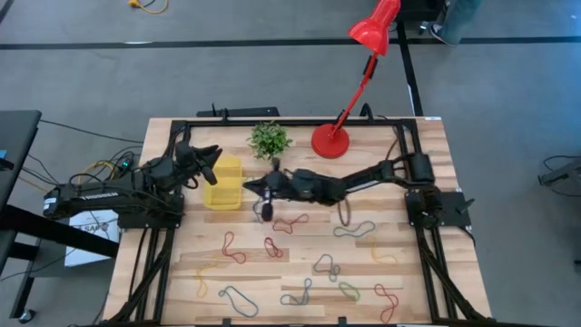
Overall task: Pick and place items into bin
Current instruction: Put the green rubber band into the yellow bin
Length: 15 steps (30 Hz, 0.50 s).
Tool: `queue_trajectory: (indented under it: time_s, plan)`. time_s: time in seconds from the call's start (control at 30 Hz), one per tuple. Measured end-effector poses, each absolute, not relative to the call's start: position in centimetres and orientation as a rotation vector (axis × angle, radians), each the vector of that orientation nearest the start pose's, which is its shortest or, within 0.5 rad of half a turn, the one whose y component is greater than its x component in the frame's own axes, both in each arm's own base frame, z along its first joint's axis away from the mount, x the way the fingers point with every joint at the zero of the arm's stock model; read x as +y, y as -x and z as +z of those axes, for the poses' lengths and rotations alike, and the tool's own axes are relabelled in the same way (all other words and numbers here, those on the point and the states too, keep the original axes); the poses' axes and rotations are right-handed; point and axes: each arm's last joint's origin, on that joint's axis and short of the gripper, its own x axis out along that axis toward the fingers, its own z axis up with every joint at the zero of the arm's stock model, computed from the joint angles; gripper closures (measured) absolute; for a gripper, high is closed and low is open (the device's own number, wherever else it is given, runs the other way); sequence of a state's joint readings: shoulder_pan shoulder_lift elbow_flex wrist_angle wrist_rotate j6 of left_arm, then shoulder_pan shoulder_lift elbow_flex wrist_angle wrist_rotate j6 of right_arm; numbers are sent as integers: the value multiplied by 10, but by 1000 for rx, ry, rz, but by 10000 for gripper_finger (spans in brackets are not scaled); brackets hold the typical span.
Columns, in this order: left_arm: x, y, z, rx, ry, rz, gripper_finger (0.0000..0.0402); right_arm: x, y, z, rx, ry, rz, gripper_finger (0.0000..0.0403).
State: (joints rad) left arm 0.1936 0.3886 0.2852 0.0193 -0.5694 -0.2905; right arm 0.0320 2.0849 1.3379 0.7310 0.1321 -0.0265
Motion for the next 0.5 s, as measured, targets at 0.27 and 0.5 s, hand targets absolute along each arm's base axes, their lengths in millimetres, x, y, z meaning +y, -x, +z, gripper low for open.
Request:
queue_trajectory:
  time_s: [0.27,0.5]
  plan:
    - [39,-97,249,-87,140,948,308,1,-523,195,162,46,-117,402]
    - [38,-88,253,-108,120,947,308,-7,-553,159,208,47,-133,403]
